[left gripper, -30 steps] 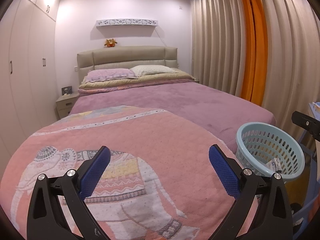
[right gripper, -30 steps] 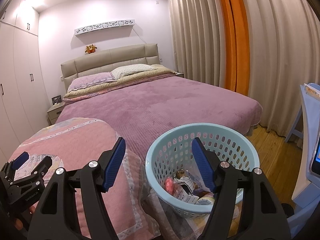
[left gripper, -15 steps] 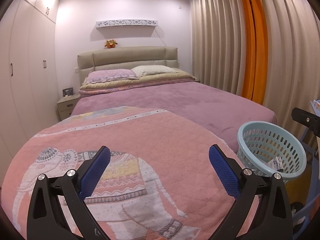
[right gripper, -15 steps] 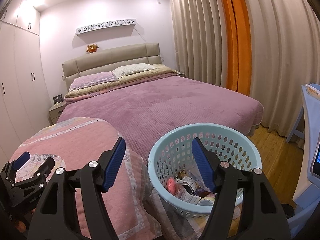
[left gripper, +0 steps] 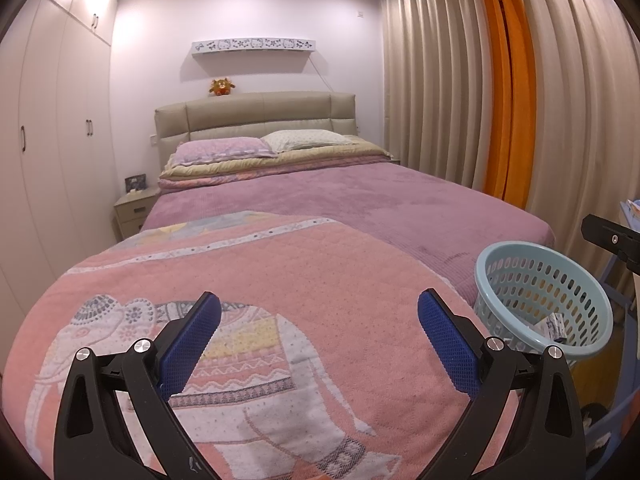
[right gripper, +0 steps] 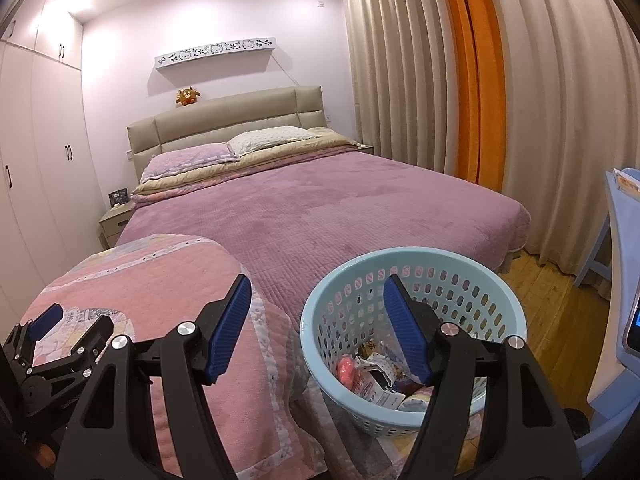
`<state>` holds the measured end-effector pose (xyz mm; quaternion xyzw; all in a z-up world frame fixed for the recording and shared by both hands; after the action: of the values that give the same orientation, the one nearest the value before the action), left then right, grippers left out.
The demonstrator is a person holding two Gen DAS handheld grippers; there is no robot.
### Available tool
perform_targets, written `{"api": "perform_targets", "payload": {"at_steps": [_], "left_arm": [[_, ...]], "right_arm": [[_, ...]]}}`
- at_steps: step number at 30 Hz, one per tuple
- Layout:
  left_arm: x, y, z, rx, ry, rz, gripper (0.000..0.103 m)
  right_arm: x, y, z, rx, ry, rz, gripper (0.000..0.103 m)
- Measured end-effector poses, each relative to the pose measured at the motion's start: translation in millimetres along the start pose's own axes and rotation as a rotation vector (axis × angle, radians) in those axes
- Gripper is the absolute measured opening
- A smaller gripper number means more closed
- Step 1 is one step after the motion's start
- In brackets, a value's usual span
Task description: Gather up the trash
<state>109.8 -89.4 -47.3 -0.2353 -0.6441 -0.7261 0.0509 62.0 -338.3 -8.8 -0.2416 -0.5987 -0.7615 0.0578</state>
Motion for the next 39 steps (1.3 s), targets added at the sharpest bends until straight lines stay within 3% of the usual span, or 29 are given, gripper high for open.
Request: {"api": "perform_targets", "payload": {"at_steps": [30,39], "left_arm": [[9,10,-1,-0.001,0.026,-0.009,0.096],[25,26,31,0.036,0.132,-0.018,0.096]], "right_arm": [[-4,-1,4,-0.002,0.001,0.011,0.065],[-11,6,23,-0.034,0.066,0.041,0.065]]}}
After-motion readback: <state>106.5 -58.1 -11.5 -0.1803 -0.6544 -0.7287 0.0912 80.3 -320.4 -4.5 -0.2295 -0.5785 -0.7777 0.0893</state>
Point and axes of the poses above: each gripper's, at about its wrist camera, not at the fingertips, and x roughly against the way its jaws point, z to its left, y to its top, the point moved 8 cm from there along -x, roughly the way its jaws point, and after that the axes turned 2 degrees about -x, right-handed, at the moved point
